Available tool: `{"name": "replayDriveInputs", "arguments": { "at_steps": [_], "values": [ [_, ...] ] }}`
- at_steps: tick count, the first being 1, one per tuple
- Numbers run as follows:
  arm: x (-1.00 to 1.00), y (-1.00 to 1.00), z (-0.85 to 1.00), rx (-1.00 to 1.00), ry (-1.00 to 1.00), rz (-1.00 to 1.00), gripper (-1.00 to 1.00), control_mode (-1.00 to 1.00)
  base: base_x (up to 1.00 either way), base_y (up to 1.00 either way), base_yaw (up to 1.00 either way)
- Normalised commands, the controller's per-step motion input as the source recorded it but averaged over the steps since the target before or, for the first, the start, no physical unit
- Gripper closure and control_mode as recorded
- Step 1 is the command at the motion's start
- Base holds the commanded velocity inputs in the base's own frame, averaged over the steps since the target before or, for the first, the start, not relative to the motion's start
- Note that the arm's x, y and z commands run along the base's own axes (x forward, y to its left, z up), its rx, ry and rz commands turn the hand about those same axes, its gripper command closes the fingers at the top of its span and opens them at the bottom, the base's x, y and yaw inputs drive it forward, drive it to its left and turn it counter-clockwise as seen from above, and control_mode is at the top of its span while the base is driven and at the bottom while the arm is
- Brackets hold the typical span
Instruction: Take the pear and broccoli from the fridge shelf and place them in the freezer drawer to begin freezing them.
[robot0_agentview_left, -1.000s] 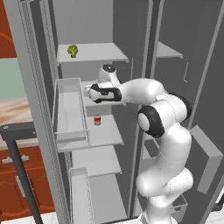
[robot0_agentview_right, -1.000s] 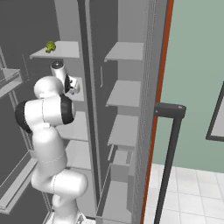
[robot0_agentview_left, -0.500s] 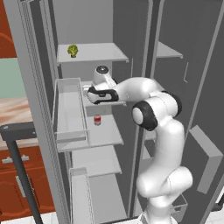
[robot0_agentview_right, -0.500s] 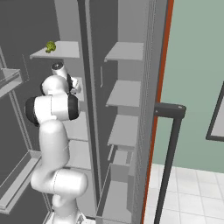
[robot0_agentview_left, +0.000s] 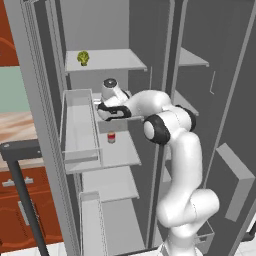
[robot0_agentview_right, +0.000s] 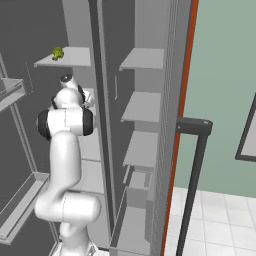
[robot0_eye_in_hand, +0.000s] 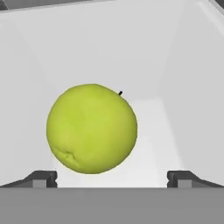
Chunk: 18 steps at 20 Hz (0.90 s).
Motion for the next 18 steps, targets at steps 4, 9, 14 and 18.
{"name": "replayDriveInputs", "arguments": {
  "at_steps": [4, 9, 14, 18],
  "values": [
    [0.29, 0.13, -0.08, -0.01, 0.00, -0.02, -1.00, -1.00, 0.00, 0.00, 0.00],
    [0.39, 0.02, -0.16, -0.01, 0.00, 0.00, -1.00, -1.00, 0.00, 0.00, 0.00],
    [0.53, 0.08, -0.19, 0.00, 0.00, 0.00, -1.00, -1.00, 0.00, 0.00, 0.00],
    [0.21, 0.02, -0.30, 0.00, 0.00, 0.00, -1.00, -1.00, 0.00, 0.00, 0.00]
  ]
}}
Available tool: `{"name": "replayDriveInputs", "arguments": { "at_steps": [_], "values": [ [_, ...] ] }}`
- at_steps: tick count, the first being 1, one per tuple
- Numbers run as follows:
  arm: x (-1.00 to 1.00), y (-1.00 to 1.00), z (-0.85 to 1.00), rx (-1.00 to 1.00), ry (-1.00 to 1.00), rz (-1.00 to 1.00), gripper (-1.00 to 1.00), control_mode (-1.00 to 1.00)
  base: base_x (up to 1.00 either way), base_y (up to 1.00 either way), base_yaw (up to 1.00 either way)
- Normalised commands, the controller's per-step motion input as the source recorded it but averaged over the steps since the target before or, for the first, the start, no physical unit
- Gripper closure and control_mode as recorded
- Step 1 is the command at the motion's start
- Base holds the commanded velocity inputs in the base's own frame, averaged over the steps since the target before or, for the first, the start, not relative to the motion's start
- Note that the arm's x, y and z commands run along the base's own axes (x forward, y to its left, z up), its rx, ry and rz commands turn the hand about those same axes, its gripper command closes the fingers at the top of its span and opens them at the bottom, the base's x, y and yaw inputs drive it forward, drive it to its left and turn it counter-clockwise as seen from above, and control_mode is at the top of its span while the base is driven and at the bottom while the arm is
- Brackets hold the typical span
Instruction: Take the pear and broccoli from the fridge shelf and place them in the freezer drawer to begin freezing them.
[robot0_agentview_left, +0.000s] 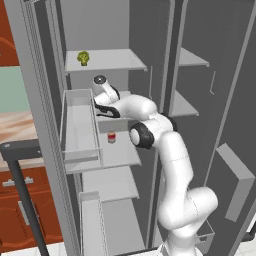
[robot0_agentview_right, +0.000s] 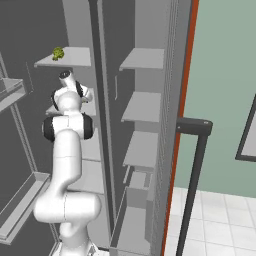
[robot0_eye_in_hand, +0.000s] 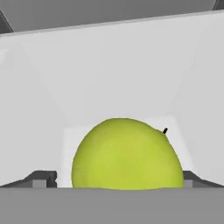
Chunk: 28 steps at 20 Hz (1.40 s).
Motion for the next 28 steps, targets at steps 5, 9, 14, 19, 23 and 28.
{"name": "replayDriveInputs", "arguments": {
  "at_steps": [5, 9, 14, 19, 23, 28],
  "values": [
    [0.02, -0.17, -0.62, 0.00, -0.03, 0.01, 1.00, -1.00, 0.00, 0.00, 0.00],
    [0.00, -0.29, -0.53, 0.00, -0.24, 0.05, 1.00, -1.00, 0.00, 0.00, 0.00],
    [-0.07, -0.13, -0.43, 0.00, -0.31, 0.05, 1.00, -1.00, 0.00, 0.00, 0.00],
    [-0.82, -0.07, -0.08, 0.09, -0.18, 0.00, 1.00, -1.00, 0.00, 0.00, 0.00],
    [-0.84, -0.21, 0.55, 0.19, 0.03, 0.00, 1.00, -1.00, 0.00, 0.00, 0.00],
    [-0.67, -0.22, 0.37, 0.13, 0.06, 0.00, 1.00, -1.00, 0.00, 0.00, 0.00]
  ]
}}
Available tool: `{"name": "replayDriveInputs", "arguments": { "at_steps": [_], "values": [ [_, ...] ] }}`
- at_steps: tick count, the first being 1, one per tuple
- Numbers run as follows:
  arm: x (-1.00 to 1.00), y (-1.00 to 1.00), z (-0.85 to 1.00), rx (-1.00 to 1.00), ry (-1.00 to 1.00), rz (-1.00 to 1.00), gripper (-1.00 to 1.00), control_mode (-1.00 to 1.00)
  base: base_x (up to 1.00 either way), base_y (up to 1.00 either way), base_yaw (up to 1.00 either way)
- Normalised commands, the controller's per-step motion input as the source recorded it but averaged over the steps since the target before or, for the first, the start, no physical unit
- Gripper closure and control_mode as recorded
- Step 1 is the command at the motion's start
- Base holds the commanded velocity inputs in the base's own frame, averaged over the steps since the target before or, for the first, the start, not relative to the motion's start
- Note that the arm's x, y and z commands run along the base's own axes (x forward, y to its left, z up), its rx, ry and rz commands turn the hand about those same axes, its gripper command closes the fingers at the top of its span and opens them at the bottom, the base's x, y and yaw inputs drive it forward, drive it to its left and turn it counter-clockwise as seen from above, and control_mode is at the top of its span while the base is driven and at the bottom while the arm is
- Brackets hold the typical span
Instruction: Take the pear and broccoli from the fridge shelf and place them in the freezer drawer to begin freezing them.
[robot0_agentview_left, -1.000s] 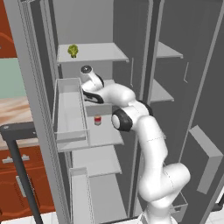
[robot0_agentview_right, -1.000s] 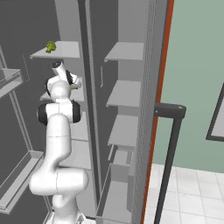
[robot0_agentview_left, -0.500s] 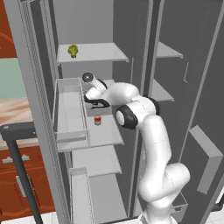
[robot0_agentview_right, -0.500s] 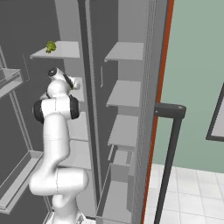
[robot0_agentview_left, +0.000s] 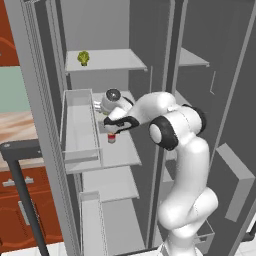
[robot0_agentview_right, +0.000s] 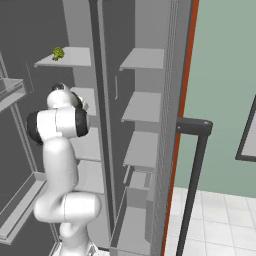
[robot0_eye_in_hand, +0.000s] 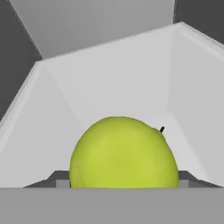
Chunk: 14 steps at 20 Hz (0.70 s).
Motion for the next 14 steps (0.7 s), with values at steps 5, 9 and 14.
{"name": "replayDriveInputs", "arguments": {
  "at_steps": [5, 9, 14],
  "values": [
    [-0.94, -0.29, 0.69, 0.11, 0.00, 0.00, 1.00, -1.00, 0.00, 0.00, 0.00],
    [-0.80, -0.31, 0.95, 0.05, 0.03, -0.01, 1.00, -1.00, 0.00, 0.00, 0.00],
    [-0.49, -0.42, 0.86, 0.00, 0.11, -0.02, 1.00, -1.00, 0.00, 0.00, 0.00]
  ]
}}
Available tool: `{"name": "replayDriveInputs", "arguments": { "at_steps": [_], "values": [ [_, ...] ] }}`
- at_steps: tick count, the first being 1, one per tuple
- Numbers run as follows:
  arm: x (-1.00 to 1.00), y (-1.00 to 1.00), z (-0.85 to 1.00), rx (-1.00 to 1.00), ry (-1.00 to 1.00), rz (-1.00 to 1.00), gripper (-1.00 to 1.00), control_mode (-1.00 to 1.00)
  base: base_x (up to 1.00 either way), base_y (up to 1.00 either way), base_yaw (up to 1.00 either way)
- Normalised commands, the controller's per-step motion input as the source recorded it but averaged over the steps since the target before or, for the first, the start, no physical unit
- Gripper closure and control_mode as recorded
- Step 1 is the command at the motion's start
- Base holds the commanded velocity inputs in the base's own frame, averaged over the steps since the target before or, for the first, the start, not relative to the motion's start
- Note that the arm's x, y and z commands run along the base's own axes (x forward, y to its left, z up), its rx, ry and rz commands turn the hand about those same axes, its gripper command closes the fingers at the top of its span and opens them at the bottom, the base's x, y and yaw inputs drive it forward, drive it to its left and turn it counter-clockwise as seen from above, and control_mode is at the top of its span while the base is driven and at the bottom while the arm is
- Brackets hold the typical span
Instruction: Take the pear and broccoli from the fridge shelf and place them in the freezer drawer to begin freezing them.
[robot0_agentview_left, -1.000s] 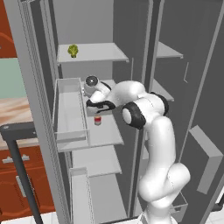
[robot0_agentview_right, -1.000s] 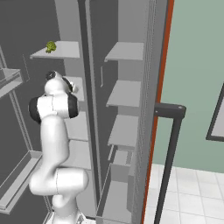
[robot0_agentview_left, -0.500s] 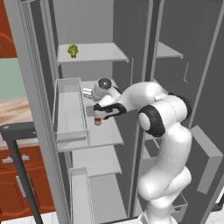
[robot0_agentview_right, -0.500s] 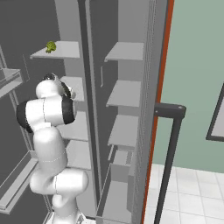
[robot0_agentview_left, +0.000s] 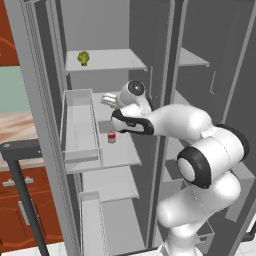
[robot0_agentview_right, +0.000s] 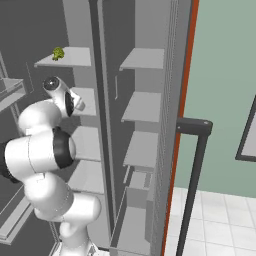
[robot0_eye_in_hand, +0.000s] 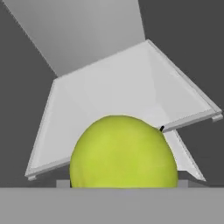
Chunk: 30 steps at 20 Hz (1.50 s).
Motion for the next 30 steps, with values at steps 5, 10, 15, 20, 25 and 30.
{"name": "replayDriveInputs", "arguments": {
  "at_steps": [5, 10, 15, 20, 25, 30],
  "values": [
    [-0.81, -0.51, 0.12, 0.00, 0.14, 0.00, 1.00, -1.00, 0.00, 0.00, 0.00],
    [-1.00, -0.27, 0.00, 0.00, 0.07, 0.00, 1.00, -1.00, 0.00, 0.00, 0.00],
    [-1.00, 0.00, 0.00, 0.00, 0.01, 0.00, 1.00, -1.00, 0.00, 0.00, 0.00],
    [-1.00, -0.01, 0.00, 0.00, 0.00, 0.00, 1.00, -1.00, 0.00, 0.00, 0.00],
    [-0.79, -0.04, -0.03, 0.00, 0.10, -0.01, 1.00, -1.00, 0.00, 0.00, 0.00],
    [-0.82, -0.01, -0.22, 0.00, 0.07, -0.02, 1.00, -1.00, 0.00, 0.00, 0.00]
  ]
}}
